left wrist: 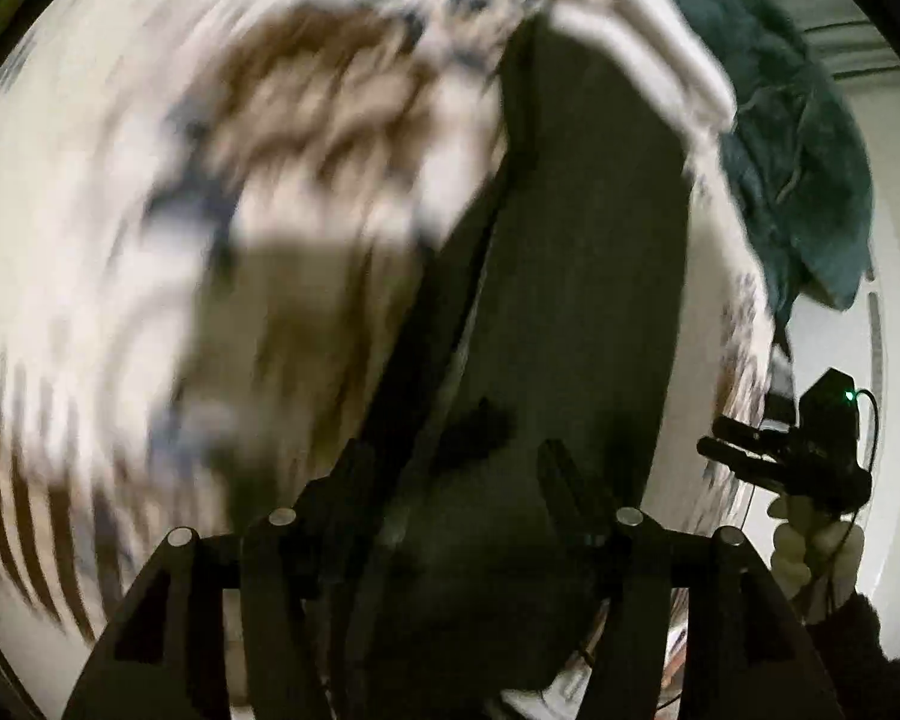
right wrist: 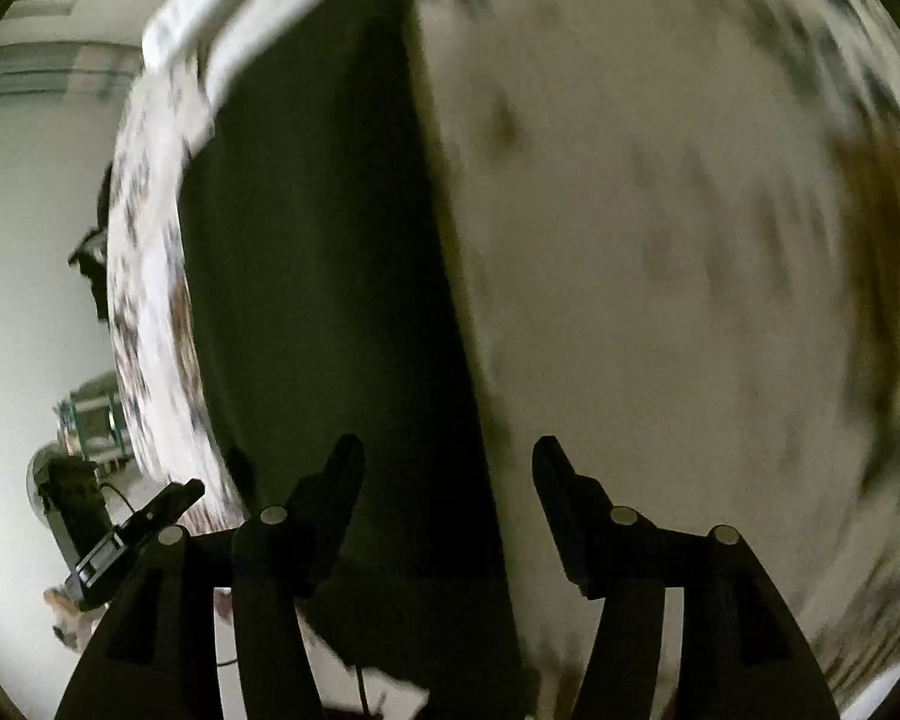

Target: Fold small clothes

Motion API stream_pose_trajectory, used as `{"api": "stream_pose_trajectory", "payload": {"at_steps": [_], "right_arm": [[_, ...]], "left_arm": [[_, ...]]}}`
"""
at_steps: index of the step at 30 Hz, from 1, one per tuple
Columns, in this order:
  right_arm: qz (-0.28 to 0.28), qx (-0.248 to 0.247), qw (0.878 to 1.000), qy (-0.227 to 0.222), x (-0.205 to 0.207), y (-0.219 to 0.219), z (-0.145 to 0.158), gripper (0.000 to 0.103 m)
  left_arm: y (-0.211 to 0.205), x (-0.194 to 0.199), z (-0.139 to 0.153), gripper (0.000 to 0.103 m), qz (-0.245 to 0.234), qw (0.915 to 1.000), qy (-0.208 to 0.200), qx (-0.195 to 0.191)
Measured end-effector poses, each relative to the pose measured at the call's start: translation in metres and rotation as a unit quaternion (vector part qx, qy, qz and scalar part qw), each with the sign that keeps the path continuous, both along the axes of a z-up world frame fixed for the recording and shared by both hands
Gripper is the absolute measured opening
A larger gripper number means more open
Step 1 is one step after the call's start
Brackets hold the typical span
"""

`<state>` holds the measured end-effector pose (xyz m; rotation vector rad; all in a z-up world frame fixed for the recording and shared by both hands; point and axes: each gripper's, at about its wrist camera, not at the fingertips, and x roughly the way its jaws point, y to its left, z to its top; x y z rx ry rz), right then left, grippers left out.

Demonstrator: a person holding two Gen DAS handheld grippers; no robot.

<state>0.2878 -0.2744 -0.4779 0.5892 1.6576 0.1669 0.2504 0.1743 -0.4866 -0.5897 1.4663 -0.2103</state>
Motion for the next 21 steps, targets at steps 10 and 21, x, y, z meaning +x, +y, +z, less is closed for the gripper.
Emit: {"api": "stream_pose_trajectory", "payload": {"at_steps": [10, 21], "right_arm": [[-0.007, 0.028, 0.993, 0.118, -0.197, 0.031, -0.074, 0.061], [-0.023, 0.042, 0.994, 0.094, -0.251, 0.033, -0.078, 0.033]], "left_arm": [[-0.032, -0.098, -0.039, 0.007, 0.0, 0.9981, 0.03, 0.054], [0.037, -0.146, -0.026, 0.024, 0.006, 0.9998, 0.016, 0.003]]}}
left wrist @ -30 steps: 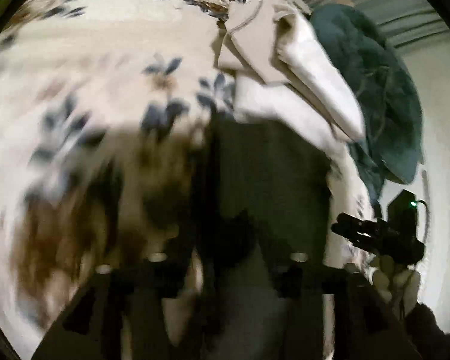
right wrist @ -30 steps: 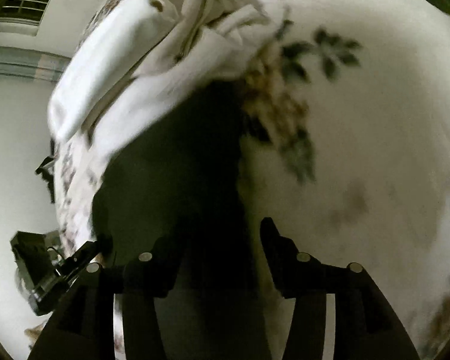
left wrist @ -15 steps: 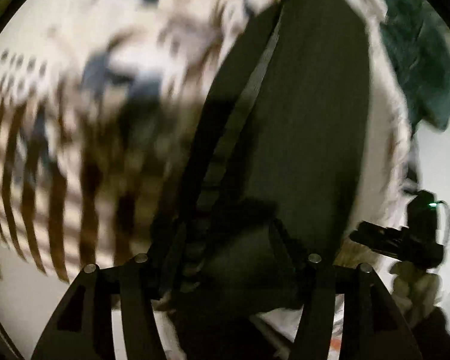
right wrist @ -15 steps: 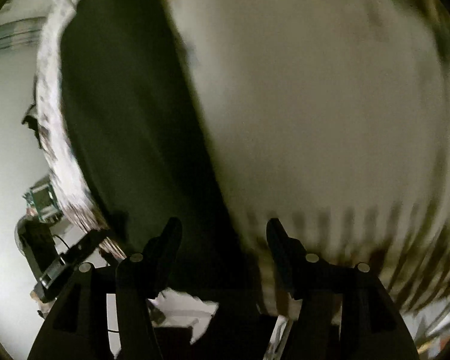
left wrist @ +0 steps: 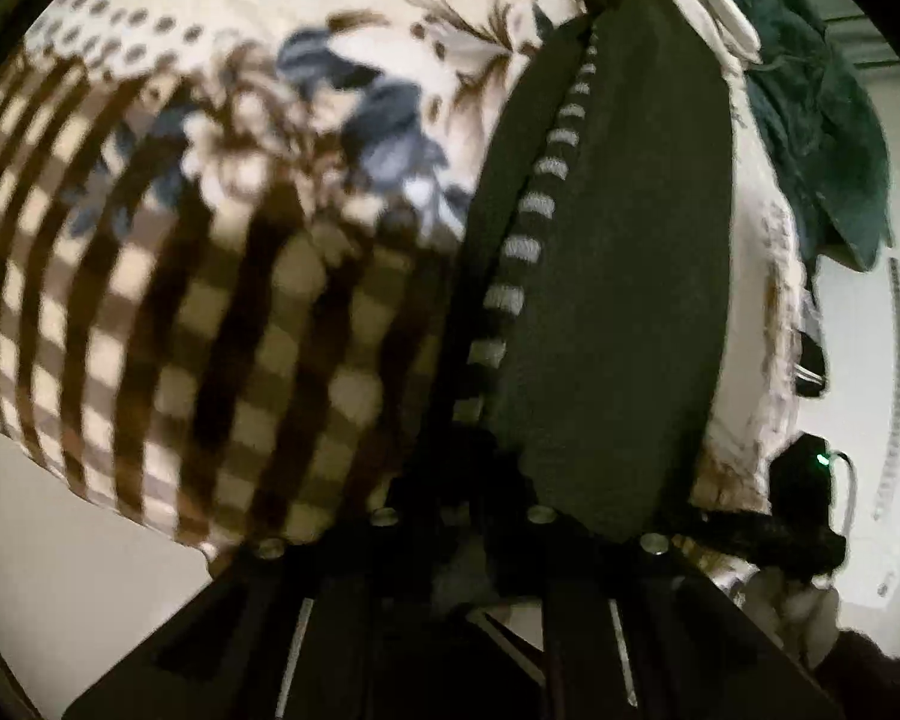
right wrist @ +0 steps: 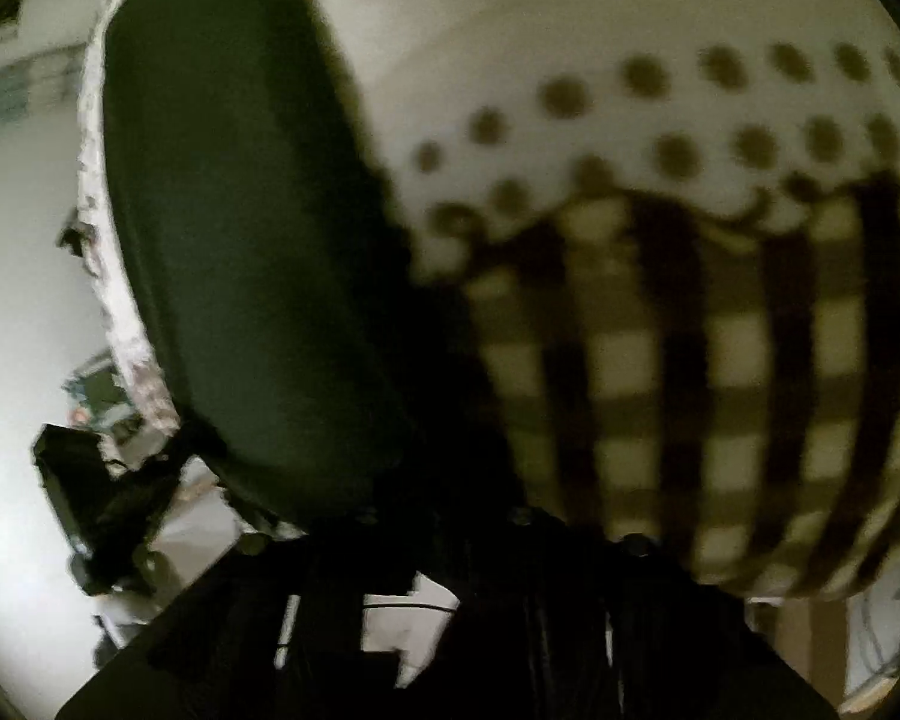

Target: Fold small clothes

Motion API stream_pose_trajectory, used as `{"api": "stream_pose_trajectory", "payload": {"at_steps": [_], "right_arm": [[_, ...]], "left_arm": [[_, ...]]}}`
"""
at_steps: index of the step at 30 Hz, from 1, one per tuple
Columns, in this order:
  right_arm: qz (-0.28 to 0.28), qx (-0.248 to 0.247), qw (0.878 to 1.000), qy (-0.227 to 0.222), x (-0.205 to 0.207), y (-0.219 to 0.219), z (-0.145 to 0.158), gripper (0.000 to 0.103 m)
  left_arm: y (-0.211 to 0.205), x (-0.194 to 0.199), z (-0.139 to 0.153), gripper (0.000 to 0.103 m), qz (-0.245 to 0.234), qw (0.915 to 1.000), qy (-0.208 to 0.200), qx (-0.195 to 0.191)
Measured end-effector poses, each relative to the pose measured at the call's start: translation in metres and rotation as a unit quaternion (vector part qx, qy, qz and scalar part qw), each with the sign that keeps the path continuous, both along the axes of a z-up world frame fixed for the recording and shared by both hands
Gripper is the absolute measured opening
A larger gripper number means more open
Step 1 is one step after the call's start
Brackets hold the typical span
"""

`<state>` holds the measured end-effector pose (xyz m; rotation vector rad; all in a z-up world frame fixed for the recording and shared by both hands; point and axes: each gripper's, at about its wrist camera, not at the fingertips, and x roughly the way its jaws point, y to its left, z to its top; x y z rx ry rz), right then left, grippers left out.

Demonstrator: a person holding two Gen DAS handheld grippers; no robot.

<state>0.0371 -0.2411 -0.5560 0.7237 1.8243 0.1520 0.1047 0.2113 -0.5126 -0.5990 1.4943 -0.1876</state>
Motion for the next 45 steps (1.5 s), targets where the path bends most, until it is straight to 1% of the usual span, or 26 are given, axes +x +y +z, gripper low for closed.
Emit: {"api": "stream_pose_trajectory", "payload": {"at_steps": [1, 2, 3, 4, 6, 7, 10, 12, 14, 15, 17, 19, 20, 23, 25, 27, 30, 31, 32, 33, 34, 35, 36, 39, 42, 45], "right_arm": [[0.014, 0.0, 1.0, 0.003, -0.001, 0.001, 0.001, 0.038], [0.026, 0.007, 1.0, 0.003, -0.002, 0.003, 0.003, 0.044], [0.034, 0.016, 0.999, -0.003, -0.004, 0.006, 0.006, 0.053], [0.037, 0.019, 0.999, -0.006, -0.003, 0.017, 0.006, 0.057], [0.043, 0.021, 0.999, -0.003, -0.004, 0.026, 0.003, 0.058], [0.042, 0.02, 0.999, 0.001, -0.004, 0.032, -0.002, 0.058], [0.029, 0.027, 0.999, 0.007, -0.009, 0.026, -0.007, 0.058], [0.026, 0.028, 0.999, 0.008, -0.01, 0.027, -0.007, 0.058], [0.026, 0.033, 0.999, 0.01, -0.008, 0.02, -0.009, 0.058], [0.025, 0.034, 0.999, 0.011, -0.005, 0.018, -0.008, 0.058], [0.021, 0.036, 0.999, 0.015, 0.001, 0.022, -0.011, 0.058], [0.029, 0.036, 0.999, 0.01, 0.003, 0.02, -0.006, 0.058], [0.032, 0.036, 0.999, 0.011, 0.001, 0.021, -0.005, 0.058], [0.023, 0.039, 0.999, 0.025, -0.008, 0.02, -0.011, 0.058], [0.017, 0.04, 0.998, 0.035, -0.013, 0.02, -0.016, 0.058], [0.021, 0.038, 0.998, 0.04, -0.017, 0.024, -0.019, 0.058], [0.026, 0.045, 0.997, 0.05, -0.021, 0.032, -0.023, 0.058], [0.026, 0.05, 0.997, 0.053, -0.022, 0.034, -0.025, 0.058], [0.022, 0.056, 0.997, 0.054, -0.024, 0.036, -0.029, 0.058], [0.015, 0.06, 0.997, 0.051, -0.025, 0.036, -0.03, 0.057], [0.0, 0.063, 0.997, 0.042, -0.027, 0.035, -0.03, 0.054], [-0.01, 0.065, 0.997, 0.035, -0.029, 0.033, -0.029, 0.044], [-0.017, 0.068, 0.997, 0.03, -0.03, 0.032, -0.027, 0.031], [-0.028, 0.074, 0.997, 0.008, -0.035, 0.027, -0.014, 0.011], [-0.027, 0.072, 0.997, -0.006, -0.036, 0.024, 0.001, 0.009], [-0.033, 0.077, 0.996, -0.024, -0.034, 0.018, 0.015, 0.007]], "left_arm": [[0.009, -0.009, -0.004, 0.042, -0.006, 0.9999, 0.006, -0.013], [0.01, -0.016, -0.007, 0.051, -0.008, 0.9997, 0.008, -0.024], [0.014, -0.024, -0.011, 0.063, -0.006, 0.9994, 0.014, -0.03], [0.015, -0.032, -0.016, 0.064, -0.001, 0.9988, 0.022, -0.043], [0.016, -0.043, -0.029, 0.064, 0.012, 0.9963, 0.041, -0.075], [0.014, -0.045, -0.032, 0.064, 0.015, 0.9955, 0.046, -0.081], [0.009, -0.049, -0.047, 0.064, 0.022, 0.9922, 0.065, -0.104], [0.004, -0.048, -0.052, 0.064, 0.026, 0.9906, 0.076, -0.11], [-0.001, -0.048, -0.052, 0.064, 0.04, 0.9901, 0.079, -0.109], [-0.001, -0.048, -0.05, 0.062, 0.047, 0.9901, 0.077, -0.108], [-0.002, -0.051, -0.042, 0.062, 0.057, 0.9897, 0.066, -0.114], [-0.007, -0.053, -0.039, 0.047, 0.056, 0.9907, 0.058, -0.11], [-0.01, -0.053, -0.039, 0.045, 0.056, 0.9908, 0.057, -0.11], [-0.008, -0.06, -0.044, 0.044, 0.072, 0.9871, 0.063, -0.129], [-0.005, -0.064, -0.048, 0.044, 0.095, 0.9817, 0.067, -0.151], [-0.001, -0.067, -0.051, 0.044, 0.106, 0.979, 0.067, -0.16], [-0.005, -0.066, -0.051, 0.044, 0.108, 0.9785, 0.065, -0.163], [-0.007, -0.066, -0.05, 0.044, 0.105, 0.9798, 0.061, -0.159], [-0.01, -0.066, -0.047, 0.042, 0.102, 0.982, 0.056, -0.149], [-0.011, -0.066, -0.045, 0.028, 0.101, 0.9829, 0.052, -0.145], [-0.012, -0.067, -0.042, 0.016, 0.1, 0.9845, 0.05, -0.135], [-0.012, -0.068, -0.04, 0.012, 0.099, 0.9856, 0.048, -0.129], [-0.011, -0.07, -0.037, 0.01, 0.102, 0.9857, 0.044, -0.127], [-0.011, -0.076, -0.024, 0.008, 0.112, 0.986, 0.032, -0.12], [-0.02, -0.074, -0.007, 0.007, 0.089, 0.992, 0.016, -0.088], [-0.025, -0.074, 0.004, 0.007, 0.084, 0.9933, 0.006, -0.079]]}}
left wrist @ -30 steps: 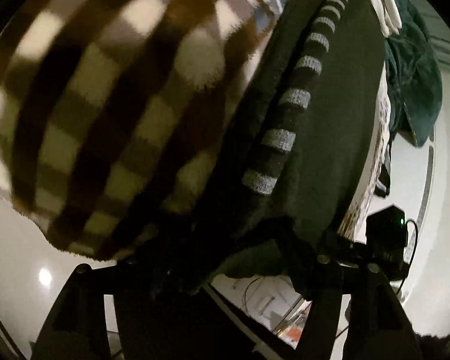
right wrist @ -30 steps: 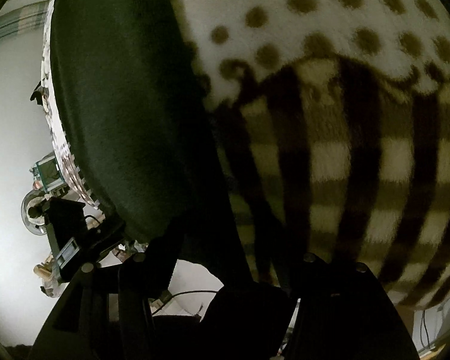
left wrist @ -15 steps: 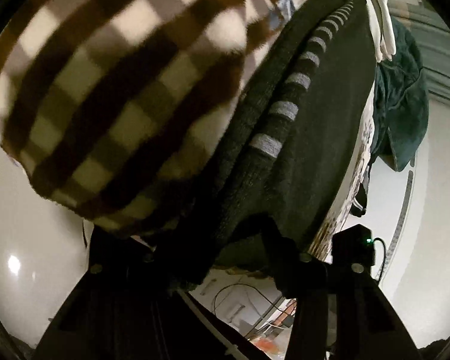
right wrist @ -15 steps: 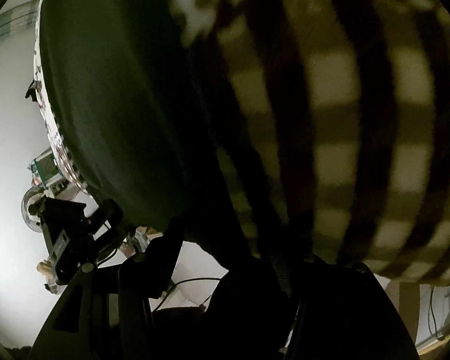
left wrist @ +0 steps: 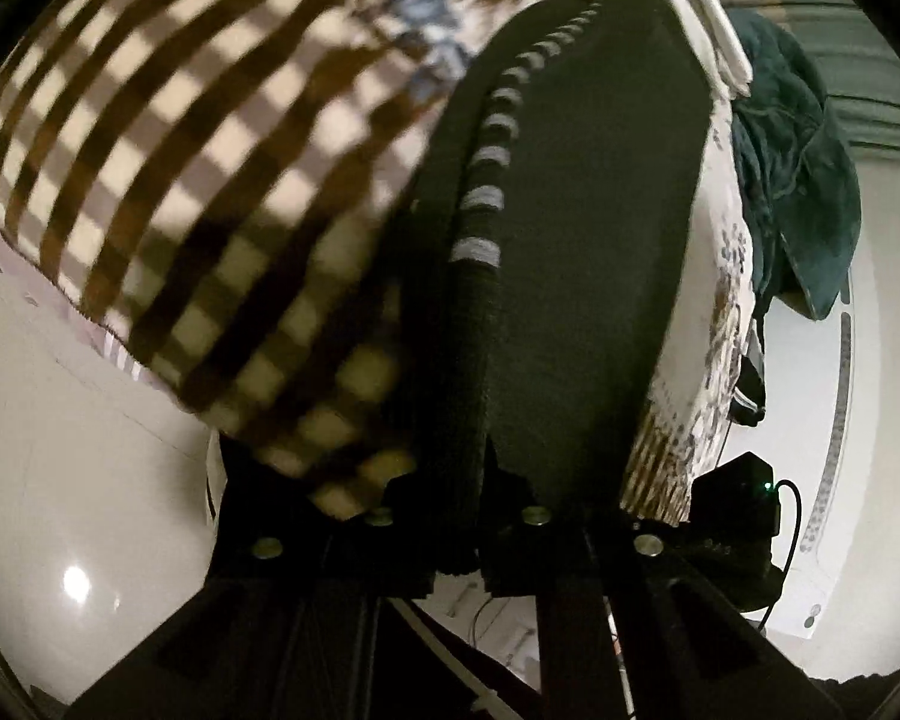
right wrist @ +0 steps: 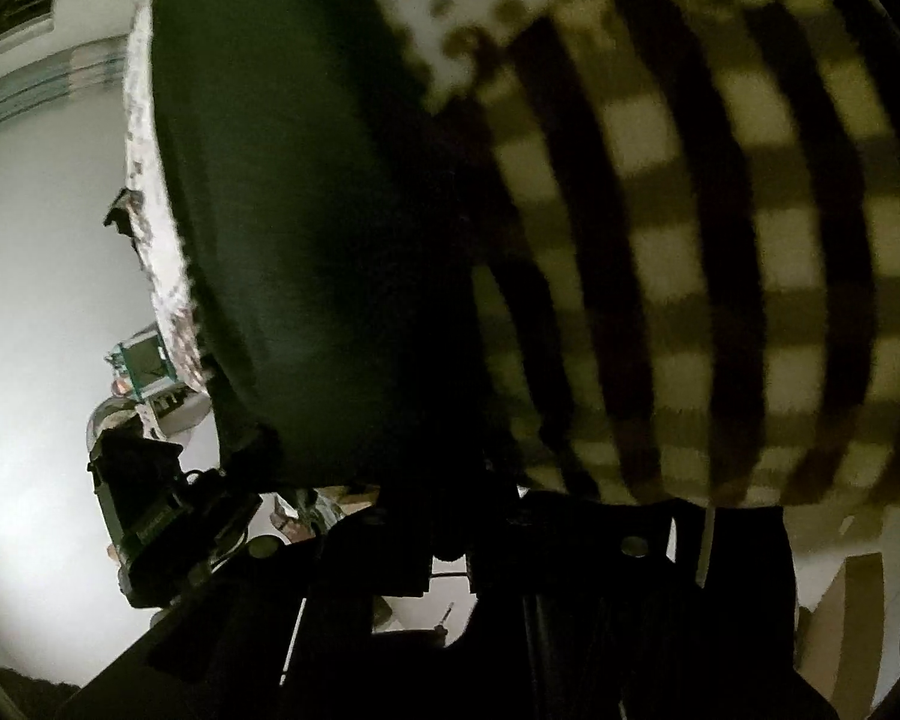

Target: Fold small clothes

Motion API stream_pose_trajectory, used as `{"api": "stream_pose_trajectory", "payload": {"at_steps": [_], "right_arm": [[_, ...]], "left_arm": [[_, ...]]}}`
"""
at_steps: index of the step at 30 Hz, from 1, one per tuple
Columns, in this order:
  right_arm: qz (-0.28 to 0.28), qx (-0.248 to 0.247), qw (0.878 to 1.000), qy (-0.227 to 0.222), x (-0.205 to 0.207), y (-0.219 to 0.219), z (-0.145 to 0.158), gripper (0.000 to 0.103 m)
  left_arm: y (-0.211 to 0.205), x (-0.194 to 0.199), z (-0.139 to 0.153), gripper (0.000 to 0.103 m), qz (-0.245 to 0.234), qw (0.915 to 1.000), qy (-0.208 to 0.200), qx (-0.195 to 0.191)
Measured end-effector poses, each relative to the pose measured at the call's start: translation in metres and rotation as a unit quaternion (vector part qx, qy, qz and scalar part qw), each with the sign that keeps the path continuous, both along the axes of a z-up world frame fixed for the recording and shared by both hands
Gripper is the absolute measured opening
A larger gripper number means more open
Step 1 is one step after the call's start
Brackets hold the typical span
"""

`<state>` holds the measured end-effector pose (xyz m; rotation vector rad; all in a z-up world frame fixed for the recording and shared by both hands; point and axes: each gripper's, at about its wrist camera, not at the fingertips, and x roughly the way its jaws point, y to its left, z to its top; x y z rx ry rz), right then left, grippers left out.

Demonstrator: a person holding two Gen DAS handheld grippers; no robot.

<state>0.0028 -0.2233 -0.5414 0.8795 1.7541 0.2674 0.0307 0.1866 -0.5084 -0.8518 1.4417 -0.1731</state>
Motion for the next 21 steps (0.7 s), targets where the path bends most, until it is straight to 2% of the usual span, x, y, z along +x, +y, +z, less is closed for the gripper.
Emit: {"api": "stream_pose_trajectory", "payload": {"at_steps": [3, 8, 12, 16, 18, 21], "right_arm": [[0.003, 0.003, 1.0, -0.016, 0.002, 0.002, 0.012, 0.007], [-0.001, 0.016, 0.999, -0.038, 0.009, 0.005, 0.025, 0.007], [-0.028, 0.028, 0.997, -0.061, 0.025, -0.002, 0.046, 0.006], [-0.043, 0.032, 0.994, -0.095, 0.059, -0.007, 0.074, 0.006], [-0.051, 0.031, 0.992, -0.115, 0.09, -0.005, 0.089, 0.006], [-0.053, 0.023, 0.988, -0.144, 0.133, -0.007, 0.106, 0.006]], "left_arm": [[-0.003, 0.002, 0.012, 0.007, -0.003, 0.9999, -0.01, 0.008], [-0.003, 0.007, 0.028, 0.007, 0.019, 0.9996, -0.023, 0.002], [-0.006, 0.021, 0.048, 0.006, 0.035, 0.9983, -0.046, -0.009], [-0.011, 0.059, 0.073, 0.006, 0.031, 0.9956, -0.087, -0.009], [-0.014, 0.086, 0.083, 0.006, 0.027, 0.9936, -0.109, -0.01], [-0.022, 0.145, 0.097, 0.006, 0.026, 0.9885, -0.149, -0.011]]}}
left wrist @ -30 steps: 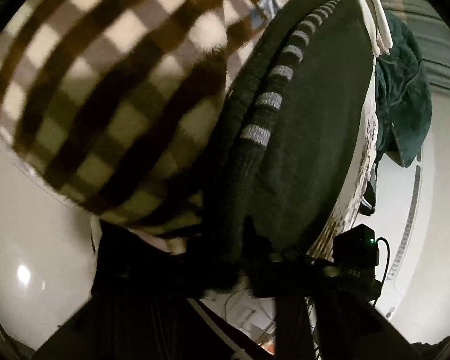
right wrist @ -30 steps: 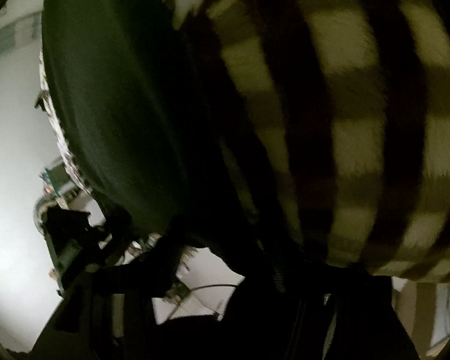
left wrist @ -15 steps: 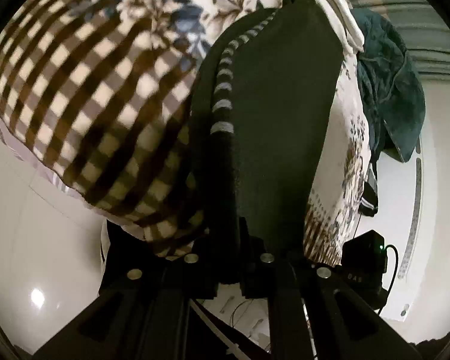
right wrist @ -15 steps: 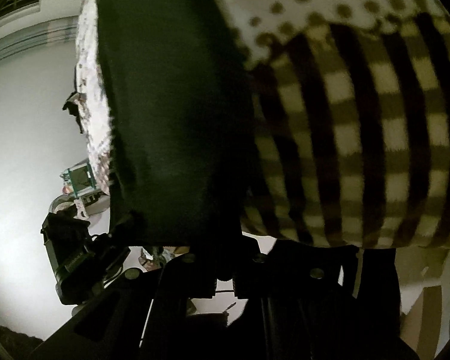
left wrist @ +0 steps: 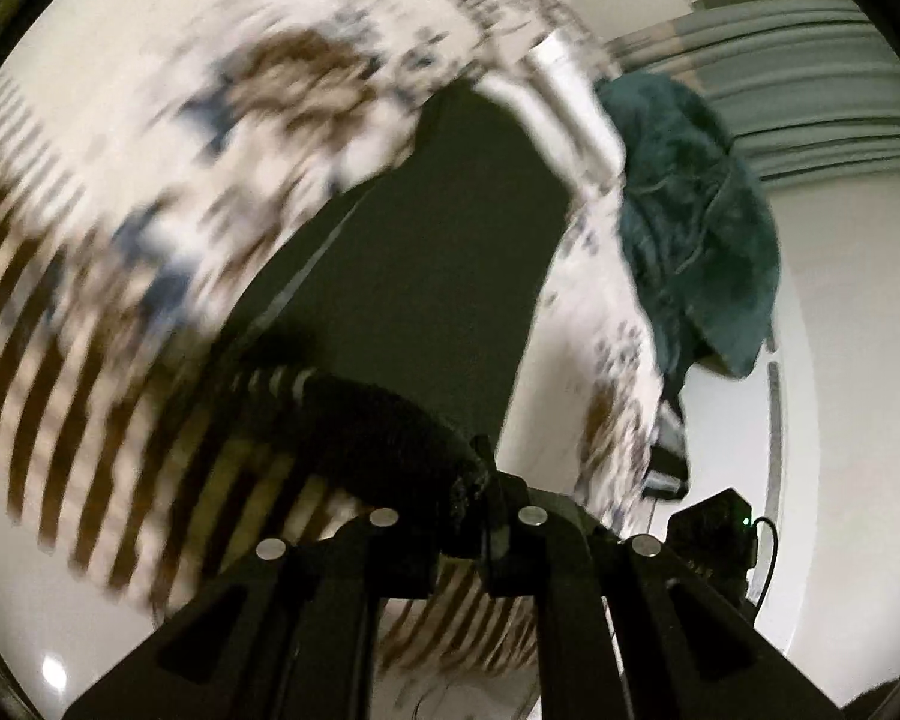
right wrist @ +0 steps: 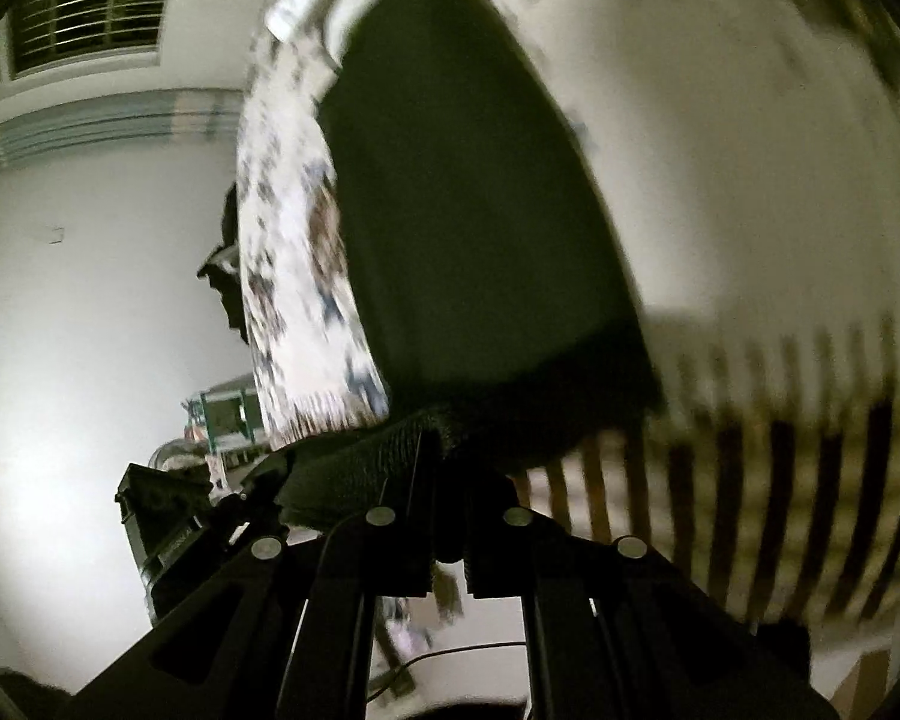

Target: Fold small clothes

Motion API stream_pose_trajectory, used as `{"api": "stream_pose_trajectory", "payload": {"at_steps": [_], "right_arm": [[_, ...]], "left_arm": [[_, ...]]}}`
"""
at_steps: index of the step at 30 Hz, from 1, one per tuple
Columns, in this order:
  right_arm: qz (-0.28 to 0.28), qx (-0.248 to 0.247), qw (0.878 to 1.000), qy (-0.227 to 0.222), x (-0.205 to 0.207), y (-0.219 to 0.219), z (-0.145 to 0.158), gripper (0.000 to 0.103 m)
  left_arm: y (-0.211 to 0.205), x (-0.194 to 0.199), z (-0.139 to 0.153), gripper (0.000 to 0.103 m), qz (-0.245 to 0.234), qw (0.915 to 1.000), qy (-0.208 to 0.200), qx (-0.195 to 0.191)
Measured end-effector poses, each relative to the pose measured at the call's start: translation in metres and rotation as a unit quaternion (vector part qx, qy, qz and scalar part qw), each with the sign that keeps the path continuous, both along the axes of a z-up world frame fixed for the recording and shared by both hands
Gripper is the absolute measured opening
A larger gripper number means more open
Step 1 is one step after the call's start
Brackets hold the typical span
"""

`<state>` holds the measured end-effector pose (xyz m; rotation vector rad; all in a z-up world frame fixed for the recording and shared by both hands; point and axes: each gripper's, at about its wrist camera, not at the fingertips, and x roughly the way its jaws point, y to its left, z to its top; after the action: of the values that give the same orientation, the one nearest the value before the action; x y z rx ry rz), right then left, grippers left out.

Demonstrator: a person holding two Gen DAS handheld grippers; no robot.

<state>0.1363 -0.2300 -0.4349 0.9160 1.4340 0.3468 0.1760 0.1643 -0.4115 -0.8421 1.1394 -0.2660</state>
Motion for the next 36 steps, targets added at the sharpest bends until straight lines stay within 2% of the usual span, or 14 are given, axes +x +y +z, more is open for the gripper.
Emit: {"api": "stream_pose_trajectory", "payload": {"at_steps": [5, 11, 15, 21, 24, 25, 28, 29, 30, 31, 32, 33, 34, 36], "right_arm": [[-0.012, -0.039, 0.998, -0.056, 0.097, -0.006, 0.018, 0.006], [-0.038, -0.081, 0.993, -0.077, 0.224, -0.021, 0.005, 0.006], [-0.045, -0.102, 0.991, -0.067, 0.293, -0.017, -0.016, 0.006], [-0.054, -0.123, 0.989, -0.058, 0.374, -0.012, -0.037, 0.006], [-0.056, -0.135, 0.988, -0.047, 0.41, -0.007, -0.05, 0.006], [-0.057, -0.126, 0.99, -0.032, 0.424, -0.007, -0.058, 0.006], [-0.05, -0.092, 0.994, 0.013, 0.442, -0.013, -0.077, 0.016], [-0.047, -0.095, 0.994, 0.01, 0.443, -0.017, -0.075, 0.036], [-0.044, -0.101, 0.994, 0.0, 0.443, -0.021, -0.069, 0.058], [-0.04, -0.113, 0.993, -0.007, 0.441, -0.027, -0.062, 0.066], [-0.033, -0.129, 0.991, -0.013, 0.436, -0.033, -0.054, 0.071], [-0.023, -0.138, 0.99, -0.014, 0.431, -0.038, -0.05, 0.071], [-0.012, -0.146, 0.989, -0.012, 0.425, -0.042, -0.047, 0.071], [0.008, -0.148, 0.989, 0.002, 0.409, -0.05, -0.045, 0.077]], "left_arm": [[-0.013, 0.102, 0.006, 0.006, -0.015, 0.9986, -0.05, 0.004], [-0.033, 0.224, -0.015, 0.006, -0.036, 0.9976, -0.054, 0.022], [-0.035, 0.296, -0.043, 0.006, -0.038, 0.9988, -0.029, 0.014], [-0.03, 0.358, -0.073, 0.007, -0.033, 0.9994, -0.001, 0.007], [-0.028, 0.387, -0.088, 0.009, -0.032, 0.9988, 0.036, 0.0], [-0.029, 0.394, -0.095, 0.009, -0.039, 0.9972, 0.063, 0.015], [-0.029, 0.395, -0.097, 0.01, -0.06, 0.9952, 0.074, 0.021], [-0.029, 0.391, -0.095, 0.011, -0.068, 0.995, 0.07, 0.021], [-0.029, 0.387, -0.09, 0.013, -0.074, 0.9948, 0.065, 0.027], [-0.029, 0.381, -0.083, 0.025, -0.081, 0.994, 0.057, 0.046], [-0.028, 0.373, -0.074, 0.036, -0.087, 0.9923, 0.047, 0.075], [-0.028, 0.365, -0.067, 0.061, -0.089, 0.9912, 0.037, 0.091], [-0.025, 0.354, -0.06, 0.082, -0.088, 0.9907, 0.029, 0.1], [-0.015, 0.315, -0.051, 0.087, -0.078, 0.9894, 0.033, 0.118]]}}
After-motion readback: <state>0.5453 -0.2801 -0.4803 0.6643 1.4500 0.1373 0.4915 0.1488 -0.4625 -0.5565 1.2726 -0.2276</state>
